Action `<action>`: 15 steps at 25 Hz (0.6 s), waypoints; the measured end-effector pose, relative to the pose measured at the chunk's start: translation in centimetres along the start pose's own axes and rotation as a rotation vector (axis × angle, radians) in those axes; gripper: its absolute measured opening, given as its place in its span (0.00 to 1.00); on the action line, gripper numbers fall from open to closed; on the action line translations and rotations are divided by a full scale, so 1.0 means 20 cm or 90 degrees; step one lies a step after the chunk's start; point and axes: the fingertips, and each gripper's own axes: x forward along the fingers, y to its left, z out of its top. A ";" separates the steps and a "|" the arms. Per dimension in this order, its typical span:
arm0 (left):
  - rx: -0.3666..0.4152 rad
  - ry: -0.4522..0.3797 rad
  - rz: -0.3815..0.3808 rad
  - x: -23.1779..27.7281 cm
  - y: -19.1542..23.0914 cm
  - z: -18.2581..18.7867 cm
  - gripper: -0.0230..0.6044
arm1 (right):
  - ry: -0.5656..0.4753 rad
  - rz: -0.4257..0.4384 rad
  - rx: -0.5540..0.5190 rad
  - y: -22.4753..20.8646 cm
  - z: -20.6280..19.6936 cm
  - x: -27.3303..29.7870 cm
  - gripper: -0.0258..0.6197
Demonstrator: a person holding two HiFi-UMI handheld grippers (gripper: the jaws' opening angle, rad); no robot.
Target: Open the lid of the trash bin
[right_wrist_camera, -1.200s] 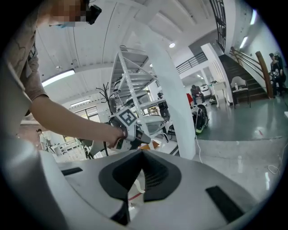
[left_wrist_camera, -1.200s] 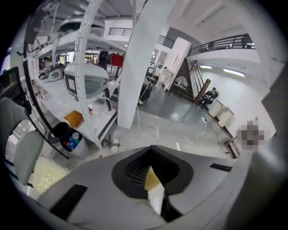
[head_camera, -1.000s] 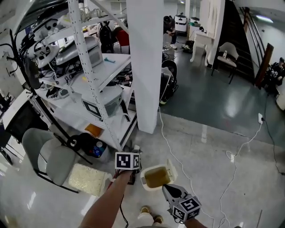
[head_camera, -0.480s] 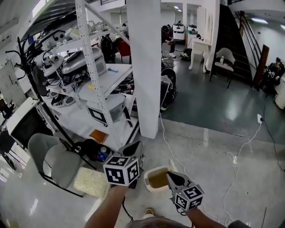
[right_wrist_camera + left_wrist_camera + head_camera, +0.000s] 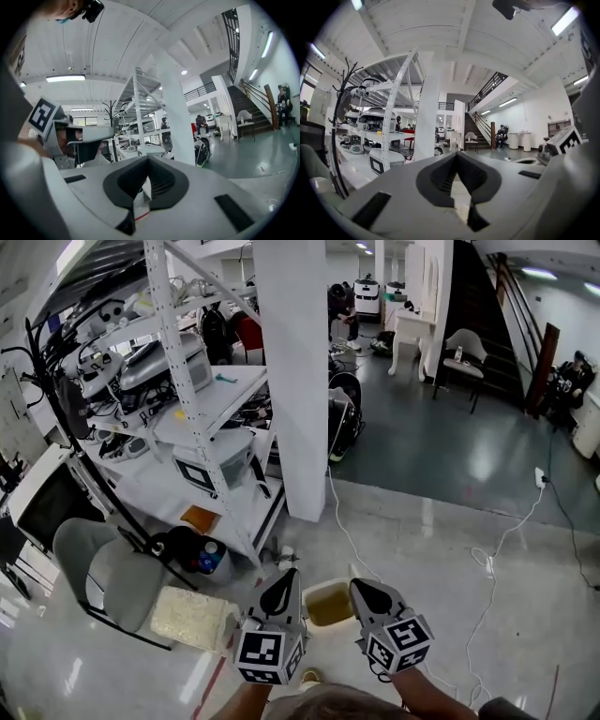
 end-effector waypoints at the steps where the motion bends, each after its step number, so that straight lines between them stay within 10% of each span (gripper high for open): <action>1: 0.010 -0.002 0.012 -0.01 -0.01 -0.05 0.04 | -0.003 -0.002 -0.002 -0.01 0.00 -0.01 0.09; 15: 0.009 -0.012 0.040 -0.06 -0.07 -0.20 0.04 | -0.030 0.008 -0.019 -0.01 0.01 -0.04 0.09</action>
